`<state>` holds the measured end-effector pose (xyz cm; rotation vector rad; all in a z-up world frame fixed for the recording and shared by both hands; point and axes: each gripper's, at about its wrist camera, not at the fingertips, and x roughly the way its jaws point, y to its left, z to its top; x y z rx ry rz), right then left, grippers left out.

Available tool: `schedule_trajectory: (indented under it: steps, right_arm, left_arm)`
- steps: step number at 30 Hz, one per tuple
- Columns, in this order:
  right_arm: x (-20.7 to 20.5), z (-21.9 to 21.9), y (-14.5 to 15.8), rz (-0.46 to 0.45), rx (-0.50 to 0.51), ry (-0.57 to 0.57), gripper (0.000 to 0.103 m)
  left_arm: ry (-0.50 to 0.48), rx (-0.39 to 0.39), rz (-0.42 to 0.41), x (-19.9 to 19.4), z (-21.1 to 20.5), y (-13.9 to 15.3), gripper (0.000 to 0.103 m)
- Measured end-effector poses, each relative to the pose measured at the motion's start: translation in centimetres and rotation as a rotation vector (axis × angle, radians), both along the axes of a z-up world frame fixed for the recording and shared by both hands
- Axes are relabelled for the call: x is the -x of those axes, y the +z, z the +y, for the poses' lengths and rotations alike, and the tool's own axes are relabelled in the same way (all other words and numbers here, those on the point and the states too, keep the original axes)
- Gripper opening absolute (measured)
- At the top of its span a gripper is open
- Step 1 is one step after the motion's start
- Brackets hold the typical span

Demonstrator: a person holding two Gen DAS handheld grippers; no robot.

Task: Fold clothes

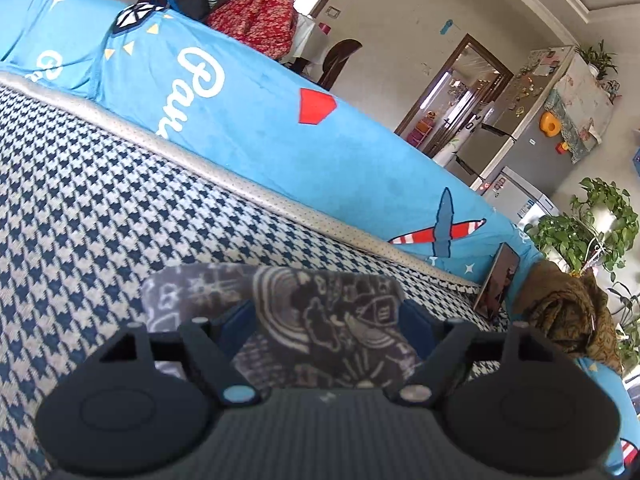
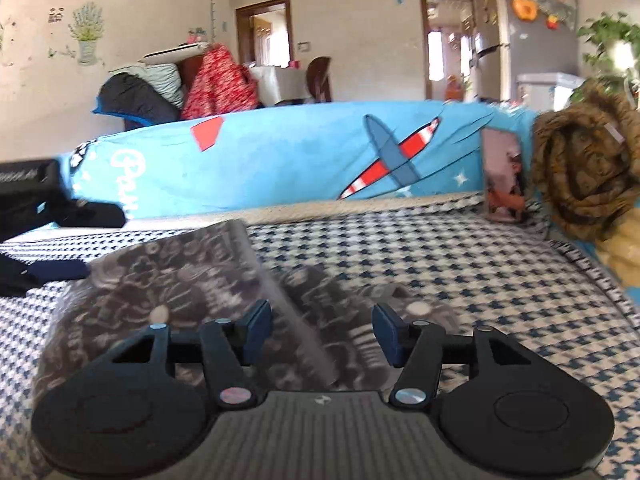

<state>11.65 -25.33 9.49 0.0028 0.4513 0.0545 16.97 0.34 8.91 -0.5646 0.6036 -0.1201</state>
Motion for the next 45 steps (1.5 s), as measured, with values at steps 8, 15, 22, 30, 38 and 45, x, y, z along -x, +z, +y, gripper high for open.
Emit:
schedule_trajectory:
  steps: [8,15,22,30,38,45]
  right_arm:
    - [0.8,0.0,1.3,-0.043,-0.120,0.191,0.035]
    - [0.3,4.2,-0.2,-0.023,-0.028,0.317,0.031]
    - [-1.5,4.6,-1.7,0.051,-0.010,0.251,0.031]
    - [-3.7,4.5,-3.5,0.090,0.025,0.193,0.023]
    - [-3.5,4.4,-2.6,0.061,-0.003,0.186,0.023]
    - [-3.9,5.4,-0.6,-0.019,-0.036,0.297,0.023]
  left_arm:
    - [0.105,-0.026,-0.003,1.3,3.6,0.1,0.086]
    - [0.076,-0.121,0.017,1.0,2.7,-0.4,0.087]
    - [0.063,-0.173,0.057,-1.3,1.2,-1.9,0.089]
    - [0.115,-0.166,0.100,-3.0,1.2,-3.4,0.097]
    - [0.134,-0.140,0.142,-3.7,1.6,-3.9,0.102]
    - [0.148,-0.124,0.136,-3.1,2.0,-3.0,0.102]
